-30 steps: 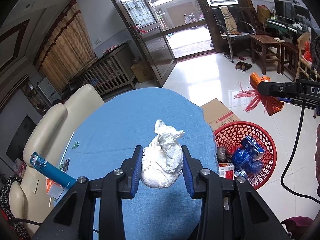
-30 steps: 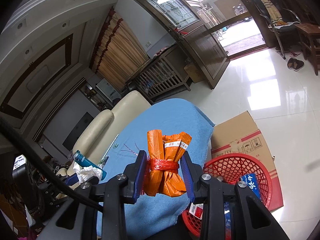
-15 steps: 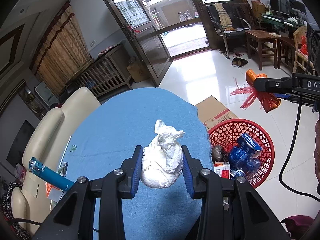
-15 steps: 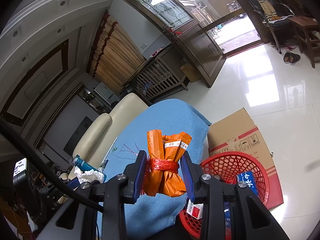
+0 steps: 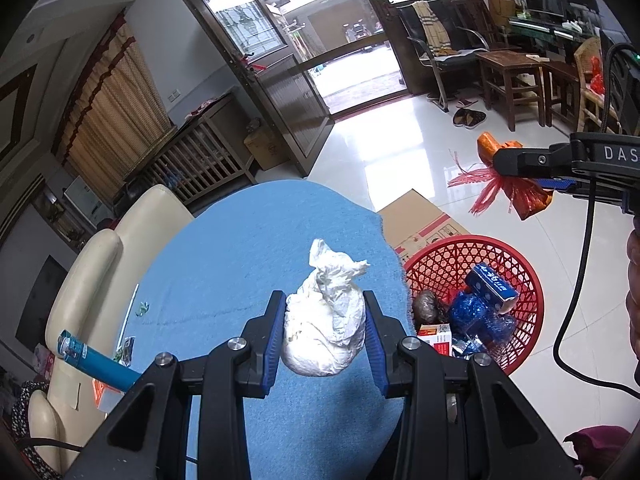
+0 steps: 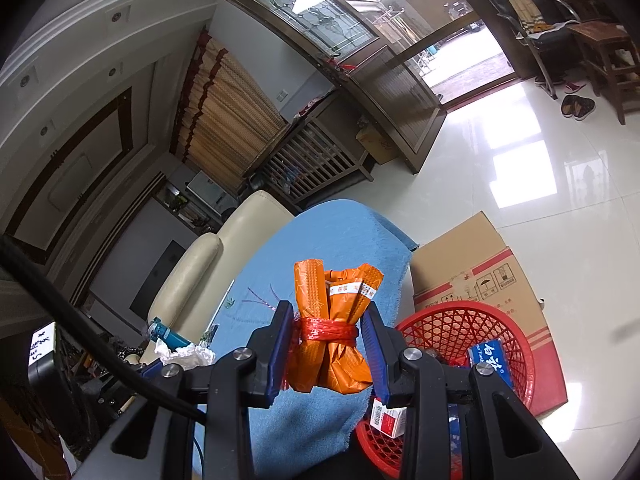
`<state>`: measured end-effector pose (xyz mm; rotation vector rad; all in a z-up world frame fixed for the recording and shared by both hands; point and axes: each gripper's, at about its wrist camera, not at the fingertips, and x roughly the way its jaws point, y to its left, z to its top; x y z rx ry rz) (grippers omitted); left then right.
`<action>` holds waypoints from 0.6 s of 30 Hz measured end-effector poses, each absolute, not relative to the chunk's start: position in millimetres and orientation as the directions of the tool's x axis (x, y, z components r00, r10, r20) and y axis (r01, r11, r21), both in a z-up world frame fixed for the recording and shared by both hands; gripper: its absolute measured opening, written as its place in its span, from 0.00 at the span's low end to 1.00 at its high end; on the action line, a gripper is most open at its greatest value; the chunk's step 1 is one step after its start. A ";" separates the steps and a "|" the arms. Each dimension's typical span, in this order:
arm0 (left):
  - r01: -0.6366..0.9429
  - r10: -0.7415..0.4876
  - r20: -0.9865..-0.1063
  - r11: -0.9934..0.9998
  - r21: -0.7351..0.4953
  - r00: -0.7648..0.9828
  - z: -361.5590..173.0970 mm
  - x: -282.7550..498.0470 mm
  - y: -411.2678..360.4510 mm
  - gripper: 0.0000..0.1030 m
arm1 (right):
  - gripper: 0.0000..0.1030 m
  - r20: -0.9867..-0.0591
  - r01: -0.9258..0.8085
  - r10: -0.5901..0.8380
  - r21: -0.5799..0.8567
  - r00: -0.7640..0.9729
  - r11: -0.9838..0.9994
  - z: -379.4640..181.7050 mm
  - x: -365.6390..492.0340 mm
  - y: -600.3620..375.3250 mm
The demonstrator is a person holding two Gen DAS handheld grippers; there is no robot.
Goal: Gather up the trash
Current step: 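Carry the orange bag and white tissue over the red wastebasket with both tools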
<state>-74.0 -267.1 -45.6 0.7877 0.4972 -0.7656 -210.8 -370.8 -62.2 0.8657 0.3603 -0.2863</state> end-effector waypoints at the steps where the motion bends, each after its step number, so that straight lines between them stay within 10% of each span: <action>1: 0.767 -0.421 -0.651 0.463 0.445 0.632 -45.5 -74.9 -268.0 0.38 | 0.36 -0.419 0.386 -0.099 0.687 0.903 0.615 -62.5 -211.4 -370.7; 18: 0.779 -0.424 -0.658 0.419 0.467 0.622 -51.9 -83.7 -283.7 0.38 | 0.36 -0.430 0.404 -0.105 0.697 0.897 0.593 -65.9 -215.8 -376.8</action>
